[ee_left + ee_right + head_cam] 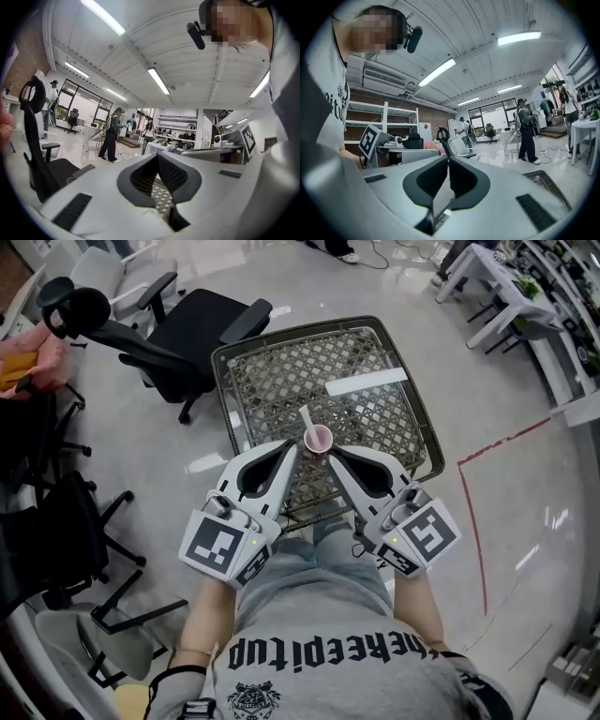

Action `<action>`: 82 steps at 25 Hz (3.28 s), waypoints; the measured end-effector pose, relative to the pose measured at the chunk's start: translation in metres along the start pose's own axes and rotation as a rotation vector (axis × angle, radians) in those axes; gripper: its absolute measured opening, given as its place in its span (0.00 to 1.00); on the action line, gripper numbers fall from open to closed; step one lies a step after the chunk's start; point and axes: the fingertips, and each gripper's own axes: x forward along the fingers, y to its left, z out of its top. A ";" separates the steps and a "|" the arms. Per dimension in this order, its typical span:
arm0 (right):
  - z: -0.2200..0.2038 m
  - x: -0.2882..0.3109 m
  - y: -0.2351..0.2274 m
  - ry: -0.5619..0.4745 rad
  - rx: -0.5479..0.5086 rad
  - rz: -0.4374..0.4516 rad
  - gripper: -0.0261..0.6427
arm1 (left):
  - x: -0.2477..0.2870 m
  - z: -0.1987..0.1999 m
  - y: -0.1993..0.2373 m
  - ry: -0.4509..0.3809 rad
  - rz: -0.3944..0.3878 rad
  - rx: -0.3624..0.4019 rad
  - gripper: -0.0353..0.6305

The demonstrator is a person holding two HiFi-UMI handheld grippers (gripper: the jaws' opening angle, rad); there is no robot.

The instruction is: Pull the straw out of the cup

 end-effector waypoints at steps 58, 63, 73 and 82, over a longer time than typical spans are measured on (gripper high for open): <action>-0.181 0.114 -0.121 0.526 0.081 0.300 0.20 | 0.049 -0.044 0.098 0.049 0.453 -0.164 0.09; -0.204 0.116 -0.121 0.570 0.093 0.311 0.22 | 0.046 -0.052 0.102 0.061 0.472 -0.170 0.09; -0.229 0.123 -0.122 0.625 0.088 0.340 0.24 | 0.038 -0.063 0.104 0.077 0.515 -0.193 0.09; -0.245 0.129 -0.117 0.675 0.079 0.374 0.24 | 0.033 -0.070 0.111 0.085 0.549 -0.213 0.09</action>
